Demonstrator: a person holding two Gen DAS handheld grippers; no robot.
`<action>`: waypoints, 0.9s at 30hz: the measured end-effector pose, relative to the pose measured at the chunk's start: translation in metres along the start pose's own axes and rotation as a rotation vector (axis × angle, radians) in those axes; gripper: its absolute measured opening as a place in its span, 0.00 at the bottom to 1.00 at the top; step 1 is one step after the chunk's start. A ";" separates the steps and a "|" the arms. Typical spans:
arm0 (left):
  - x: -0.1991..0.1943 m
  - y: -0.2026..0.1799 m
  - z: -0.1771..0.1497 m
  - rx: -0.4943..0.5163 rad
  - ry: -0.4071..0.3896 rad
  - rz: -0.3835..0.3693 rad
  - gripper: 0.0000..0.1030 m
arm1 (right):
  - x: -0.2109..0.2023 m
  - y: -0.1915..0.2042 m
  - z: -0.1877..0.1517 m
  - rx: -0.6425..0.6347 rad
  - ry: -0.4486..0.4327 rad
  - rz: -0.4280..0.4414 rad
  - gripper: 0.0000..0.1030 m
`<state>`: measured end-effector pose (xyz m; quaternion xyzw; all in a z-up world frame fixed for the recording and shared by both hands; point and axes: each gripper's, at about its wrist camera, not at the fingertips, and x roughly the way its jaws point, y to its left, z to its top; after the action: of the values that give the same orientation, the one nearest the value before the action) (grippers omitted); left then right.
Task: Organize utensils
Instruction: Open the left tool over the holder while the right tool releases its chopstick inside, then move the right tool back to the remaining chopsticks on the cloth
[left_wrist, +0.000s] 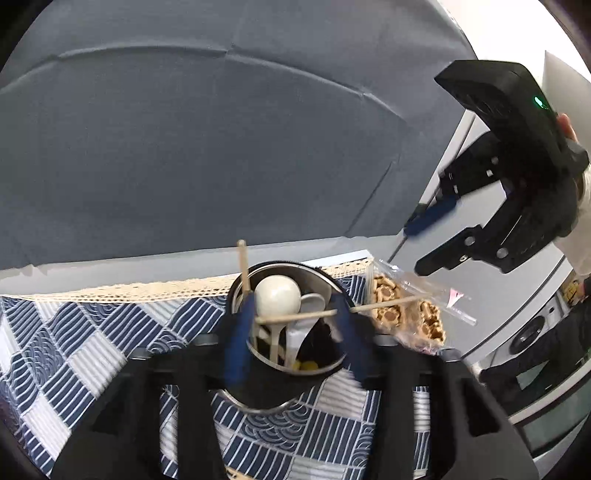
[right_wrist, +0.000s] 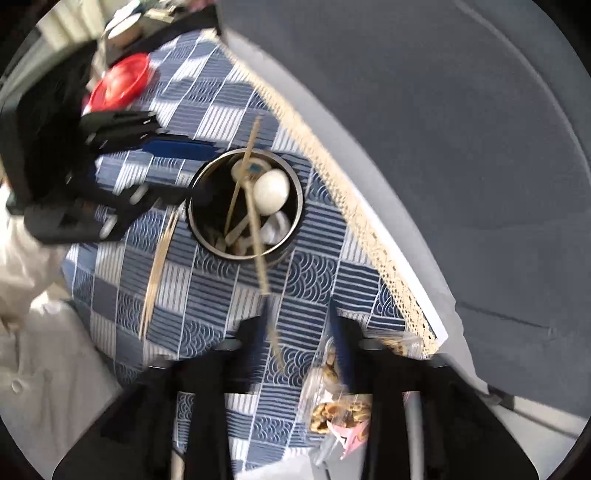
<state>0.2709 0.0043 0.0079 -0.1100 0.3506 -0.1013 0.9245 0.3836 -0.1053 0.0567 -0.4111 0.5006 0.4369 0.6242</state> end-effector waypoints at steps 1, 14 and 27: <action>-0.002 -0.001 -0.001 0.006 0.004 0.005 0.54 | -0.002 -0.002 -0.003 0.014 -0.016 -0.007 0.50; -0.045 0.018 -0.035 -0.046 0.083 0.089 0.87 | -0.021 0.017 -0.054 0.212 -0.230 -0.056 0.83; -0.069 0.028 -0.083 -0.039 0.139 0.158 0.94 | -0.017 0.055 -0.116 0.433 -0.303 -0.131 0.84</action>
<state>0.1681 0.0378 -0.0169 -0.0929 0.4232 -0.0285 0.9008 0.2984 -0.2029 0.0507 -0.2294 0.4556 0.3350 0.7922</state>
